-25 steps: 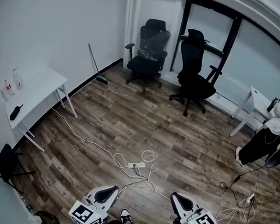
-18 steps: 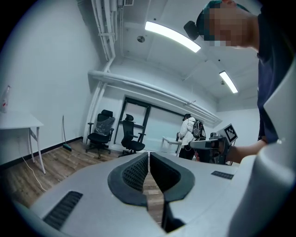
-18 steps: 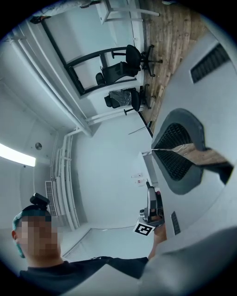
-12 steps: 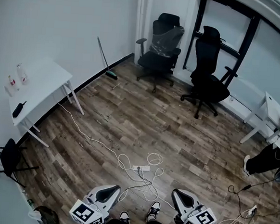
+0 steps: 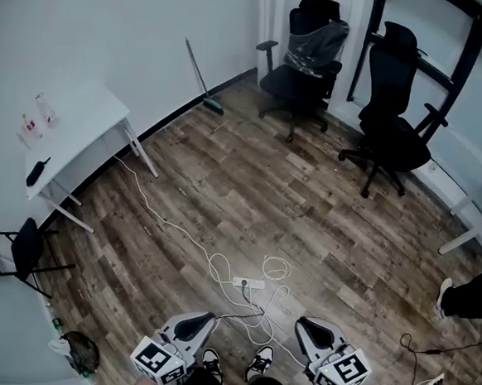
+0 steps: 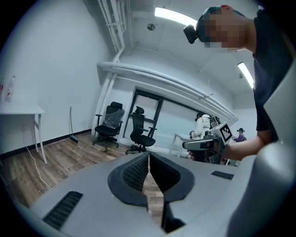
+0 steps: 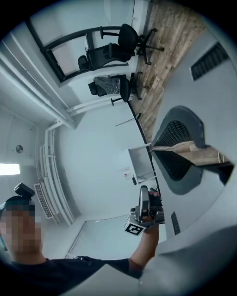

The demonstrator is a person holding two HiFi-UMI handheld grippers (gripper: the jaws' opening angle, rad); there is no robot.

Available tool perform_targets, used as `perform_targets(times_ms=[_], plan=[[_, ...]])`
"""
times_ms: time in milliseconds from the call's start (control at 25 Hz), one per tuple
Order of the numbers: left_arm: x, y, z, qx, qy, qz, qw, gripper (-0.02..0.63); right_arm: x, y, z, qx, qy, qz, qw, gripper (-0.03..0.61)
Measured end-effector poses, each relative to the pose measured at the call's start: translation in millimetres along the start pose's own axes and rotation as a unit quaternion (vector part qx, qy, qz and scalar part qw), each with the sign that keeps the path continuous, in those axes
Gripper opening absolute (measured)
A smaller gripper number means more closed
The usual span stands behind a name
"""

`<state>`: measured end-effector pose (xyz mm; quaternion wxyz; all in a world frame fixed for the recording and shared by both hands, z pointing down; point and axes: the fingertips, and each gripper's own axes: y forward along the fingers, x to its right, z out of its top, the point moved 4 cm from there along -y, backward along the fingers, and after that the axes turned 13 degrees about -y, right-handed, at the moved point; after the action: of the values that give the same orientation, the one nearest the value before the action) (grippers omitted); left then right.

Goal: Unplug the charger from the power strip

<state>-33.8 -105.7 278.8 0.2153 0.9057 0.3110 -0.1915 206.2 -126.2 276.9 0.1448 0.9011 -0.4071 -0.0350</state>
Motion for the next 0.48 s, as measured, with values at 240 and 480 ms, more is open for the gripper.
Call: perform_targets(times_ms=[240, 480], plan=[[-69, 62, -45, -0.013, 0.000, 0.010, 0.9999, 0.032, 31, 65, -74, -0.033, 0.018, 0.024, 0.999, 0.023], [-162, 129, -159, -0.062, 0.016, 0.019, 0.9978, 0.032, 58, 132, -221, -0.090, -0.002, 0.033, 0.995, 0.023]])
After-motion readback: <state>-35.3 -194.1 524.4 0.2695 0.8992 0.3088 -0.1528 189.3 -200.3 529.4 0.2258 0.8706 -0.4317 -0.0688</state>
